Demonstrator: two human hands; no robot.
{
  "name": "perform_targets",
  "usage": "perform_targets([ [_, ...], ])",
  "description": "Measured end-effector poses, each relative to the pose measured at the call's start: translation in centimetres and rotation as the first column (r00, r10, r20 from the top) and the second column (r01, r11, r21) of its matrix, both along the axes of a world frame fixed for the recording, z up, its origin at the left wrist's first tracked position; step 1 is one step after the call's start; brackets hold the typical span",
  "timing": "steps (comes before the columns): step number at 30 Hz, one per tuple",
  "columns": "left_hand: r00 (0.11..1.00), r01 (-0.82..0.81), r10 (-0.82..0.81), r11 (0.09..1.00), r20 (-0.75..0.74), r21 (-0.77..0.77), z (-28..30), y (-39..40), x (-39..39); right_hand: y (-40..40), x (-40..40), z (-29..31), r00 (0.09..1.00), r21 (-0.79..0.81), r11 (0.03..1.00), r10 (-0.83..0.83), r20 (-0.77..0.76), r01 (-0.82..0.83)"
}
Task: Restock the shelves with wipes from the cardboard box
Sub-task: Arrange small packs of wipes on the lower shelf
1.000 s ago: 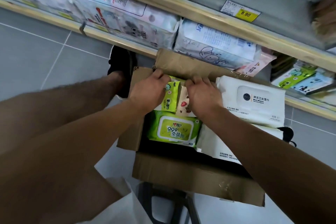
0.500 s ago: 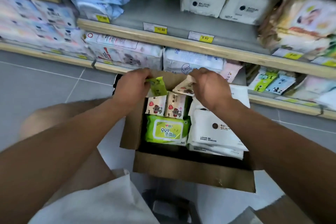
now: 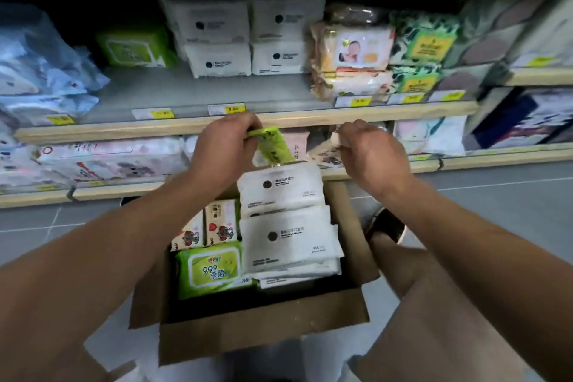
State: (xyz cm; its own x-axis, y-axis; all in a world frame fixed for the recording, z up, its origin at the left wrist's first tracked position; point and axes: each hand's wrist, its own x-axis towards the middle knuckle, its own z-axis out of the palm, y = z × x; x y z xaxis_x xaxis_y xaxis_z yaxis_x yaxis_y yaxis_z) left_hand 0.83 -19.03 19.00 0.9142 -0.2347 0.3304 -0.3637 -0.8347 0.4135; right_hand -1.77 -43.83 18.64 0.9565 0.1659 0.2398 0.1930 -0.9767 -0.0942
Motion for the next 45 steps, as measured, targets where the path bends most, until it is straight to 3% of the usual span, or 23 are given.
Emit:
perform_targets([
  [10,0.978,0.197,-0.196,0.98,-0.077,0.006,-4.3,-11.8,5.2,-11.7,3.2,-6.1,0.986,-0.04,0.985,-0.166,-0.004,0.166],
  [20,0.942,0.259,-0.252,0.966,-0.223,0.002,-13.1,-17.3,12.5,-17.9,12.1,-16.3,0.984,-0.015,0.984,-0.178,-0.017,0.177],
  [33,0.91,0.346,-0.33,0.938,-0.25,0.02,-19.9,-20.0,17.8,-19.4,19.1,-25.4,0.99,-0.085,0.987,-0.135,0.036,0.137],
  [40,0.91,0.348,-0.336,0.938,-0.241,0.006,-20.9,-19.8,18.3,-19.7,20.1,-26.0,0.99,-0.155,0.98,-0.11,0.084,0.122],
  [45,0.908,0.354,-0.346,0.935,-0.237,-0.007,-20.9,-19.9,18.4,-18.9,20.2,-25.7,0.969,-0.199,0.951,-0.213,0.126,0.235],
])
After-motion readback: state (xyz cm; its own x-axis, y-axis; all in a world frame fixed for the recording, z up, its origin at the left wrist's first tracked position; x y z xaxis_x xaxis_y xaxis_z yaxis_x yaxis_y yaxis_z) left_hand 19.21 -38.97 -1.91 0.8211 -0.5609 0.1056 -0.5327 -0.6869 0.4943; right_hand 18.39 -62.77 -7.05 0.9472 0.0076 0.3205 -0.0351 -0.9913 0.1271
